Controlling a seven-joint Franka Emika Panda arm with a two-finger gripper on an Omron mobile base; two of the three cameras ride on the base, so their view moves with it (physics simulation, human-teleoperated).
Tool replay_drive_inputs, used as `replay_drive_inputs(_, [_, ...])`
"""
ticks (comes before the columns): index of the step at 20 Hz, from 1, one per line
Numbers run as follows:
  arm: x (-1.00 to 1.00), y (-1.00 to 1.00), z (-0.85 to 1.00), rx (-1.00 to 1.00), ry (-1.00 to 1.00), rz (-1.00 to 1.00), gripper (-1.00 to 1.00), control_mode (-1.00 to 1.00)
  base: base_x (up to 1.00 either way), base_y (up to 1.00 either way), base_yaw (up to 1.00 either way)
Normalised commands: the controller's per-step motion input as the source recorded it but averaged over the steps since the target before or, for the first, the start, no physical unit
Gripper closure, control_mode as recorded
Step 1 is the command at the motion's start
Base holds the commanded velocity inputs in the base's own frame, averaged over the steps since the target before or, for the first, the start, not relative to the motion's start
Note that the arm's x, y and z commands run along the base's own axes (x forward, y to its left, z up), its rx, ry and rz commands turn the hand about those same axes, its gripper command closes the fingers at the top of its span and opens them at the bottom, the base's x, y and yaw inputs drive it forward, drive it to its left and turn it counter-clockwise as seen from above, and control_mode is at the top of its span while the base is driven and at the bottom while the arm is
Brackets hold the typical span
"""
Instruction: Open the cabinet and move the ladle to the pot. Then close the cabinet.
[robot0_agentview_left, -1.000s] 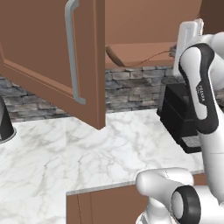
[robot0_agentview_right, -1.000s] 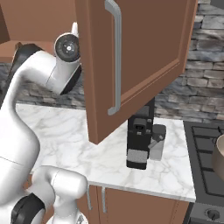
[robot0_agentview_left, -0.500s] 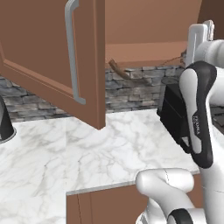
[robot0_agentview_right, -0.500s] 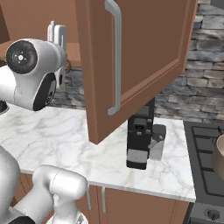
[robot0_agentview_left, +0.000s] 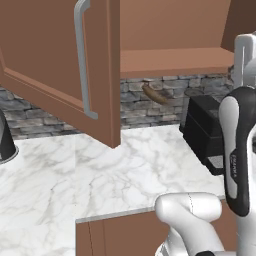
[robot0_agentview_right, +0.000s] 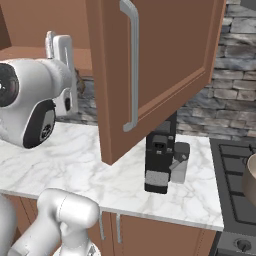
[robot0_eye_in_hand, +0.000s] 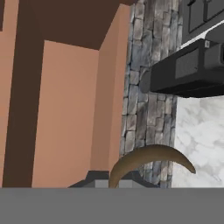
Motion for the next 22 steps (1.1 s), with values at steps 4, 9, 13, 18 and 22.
replay_drive_inputs(4, [-0.53,-0.16,-0.03,-0.07,0.0,-0.02,1.0,-1.0,0.0,0.0,0.0])
replay_drive_inputs(9, [-0.4,0.02,-0.02,-0.07,0.0,-0.02,1.0,-1.0,0.0,0.0,0.0])
replay_drive_inputs(13, [-0.16,0.1,0.0,-0.07,0.0,-0.02,1.0,-1.0,0.0,0.0,0.0])
replay_drive_inputs(18, [-0.1,0.09,0.0,-0.09,0.0,-0.02,1.0,-1.0,0.0,0.0,0.0])
replay_drive_inputs(22, [-0.13,0.0,0.0,-0.06,0.0,-0.02,1.0,1.0,-0.02,0.0,-0.01])
